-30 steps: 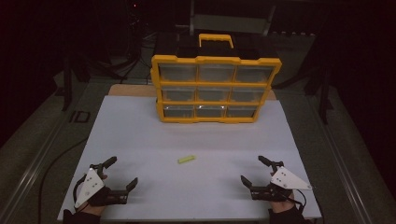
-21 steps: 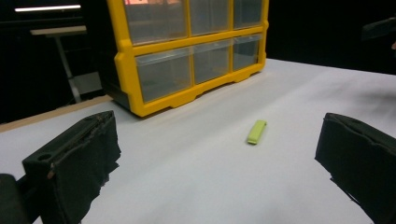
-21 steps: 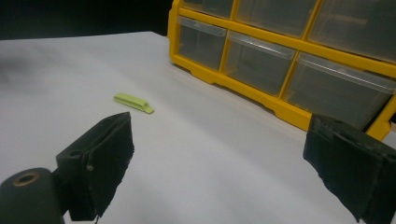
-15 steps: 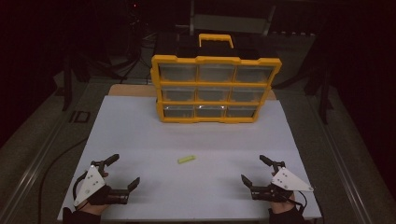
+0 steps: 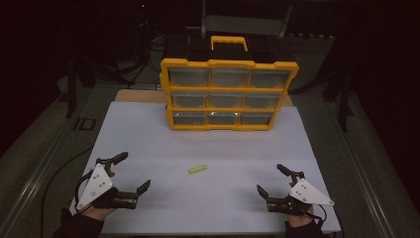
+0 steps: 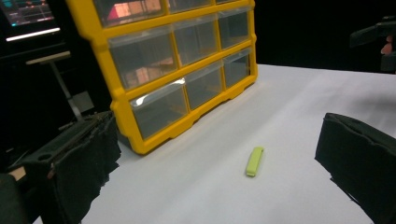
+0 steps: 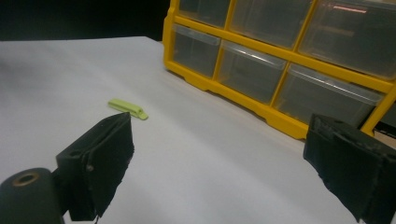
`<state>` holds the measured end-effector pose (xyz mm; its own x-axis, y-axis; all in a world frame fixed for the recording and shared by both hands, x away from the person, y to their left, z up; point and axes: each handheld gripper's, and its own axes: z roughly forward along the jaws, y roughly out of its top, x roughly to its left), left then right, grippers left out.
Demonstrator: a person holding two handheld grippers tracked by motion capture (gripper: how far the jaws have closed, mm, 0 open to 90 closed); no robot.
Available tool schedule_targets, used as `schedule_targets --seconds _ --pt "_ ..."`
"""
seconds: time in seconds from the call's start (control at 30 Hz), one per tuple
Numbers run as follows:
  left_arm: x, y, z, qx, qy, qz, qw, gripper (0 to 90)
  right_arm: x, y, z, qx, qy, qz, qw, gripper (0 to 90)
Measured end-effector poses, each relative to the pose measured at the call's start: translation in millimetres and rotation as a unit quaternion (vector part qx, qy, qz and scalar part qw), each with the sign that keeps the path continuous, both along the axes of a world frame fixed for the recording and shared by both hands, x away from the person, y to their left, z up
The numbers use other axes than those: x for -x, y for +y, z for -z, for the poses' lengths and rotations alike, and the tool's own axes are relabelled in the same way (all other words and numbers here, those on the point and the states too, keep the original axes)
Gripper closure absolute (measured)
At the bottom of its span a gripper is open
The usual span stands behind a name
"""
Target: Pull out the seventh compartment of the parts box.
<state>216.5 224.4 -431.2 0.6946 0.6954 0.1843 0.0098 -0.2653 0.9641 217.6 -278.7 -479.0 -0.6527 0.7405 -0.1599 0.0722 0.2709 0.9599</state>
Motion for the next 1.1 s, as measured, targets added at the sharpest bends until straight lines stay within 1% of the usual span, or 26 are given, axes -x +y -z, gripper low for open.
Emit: schedule_targets --seconds 0.3,0.43,0.47,0.5,0.57,0.6,0.63,0.67,0.7,0.73,0.77,0.9,1.0,1.03,1.07,1.1 --pt "-13.5 -12.5 -21.5 -0.011 -0.016 0.015 0.9997 0.0 -0.4 2.4 0.6 0.007 0.002 -0.006 1.0 8.4" --pt "-19.4 -18.1 -29.2 -0.023 -0.025 0.021 0.9992 0.0 -0.7 2.6 0.8 0.007 0.004 -0.007 0.9999 8.5" --pt "-20.9 -19.6 -31.4 -0.025 -0.026 0.025 0.999 0.0 -0.5 2.8 0.7 0.008 0.003 -0.006 0.9999 8.4" --pt "-22.9 -21.6 -34.1 -0.029 -0.032 0.025 0.9987 0.0 -0.5 2.7 0.6 0.006 0.003 -0.008 0.9999 8.4" --pt "-26.1 -24.1 -37.7 -0.032 -0.035 0.03 0.9984 0.0 -0.4 2.7 0.6 0.007 0.004 -0.007 0.9999 8.5" --pt "-28.1 -25.6 -39.4 -0.038 -0.038 0.029 0.9981 0.0 -0.6 2.5 0.6 0.007 0.003 -0.007 0.9999 8.5" --pt "-30.3 -27.0 -41.0 -0.037 -0.037 0.033 0.9981 0.0 -0.7 2.3 0.7 0.005 0.004 -0.008 0.9999 8.4" --pt "-32.4 -28.5 -42.4 -0.041 -0.039 0.032 0.9979 0.0 -0.7 2.3 0.7 0.006 0.004 -0.008 0.9999 8.4" --pt "-35.6 -30.6 -44.3 -0.045 -0.04 0.037 0.9975 0.0 -0.6 2.3 0.7 0.006 0.004 -0.008 0.9999 8.4" --pt "-36.6 -31.4 -44.8 -0.045 -0.041 0.037 0.9975 0.0 -0.7 2.3 0.8 0.005 0.004 -0.009 0.9999 8.5" --pt "-39.1 -33.6 -46.4 -0.051 -0.043 0.034 0.9971 0.0 -0.7 2.3 0.8 0.005 0.004 -0.009 0.9999 8.4" --pt "-47.2 -39.5 -51.8 -0.06 -0.05 0.042 0.9961 0.0 -0.7 2.7 0.8 0.007 0.004 -0.01 0.9999 8.4" --pt "-54.1 -45.1 -54.8 -0.069 -0.052 0.044 0.9953 0.0 -0.8 2.6 0.7 0.007 0.004 -0.011 0.9999 8.5" --pt "-56.1 -46.9 -55.6 -0.073 -0.056 0.042 0.9949 0.0 -0.5 2.7 0.7 0.007 0.005 -0.011 0.9999 8.5" --pt "-58.2 -48.6 -56.5 -0.074 -0.054 0.046 0.9947 0.0 -0.4 2.7 0.6 0.006 0.005 -0.011 0.9999 8.5" --pt "-60.6 -51.0 -57.4 -0.077 -0.058 0.044 0.9944 0.0 -0.6 2.6 0.5 0.007 0.004 -0.011 0.9999 8.4"
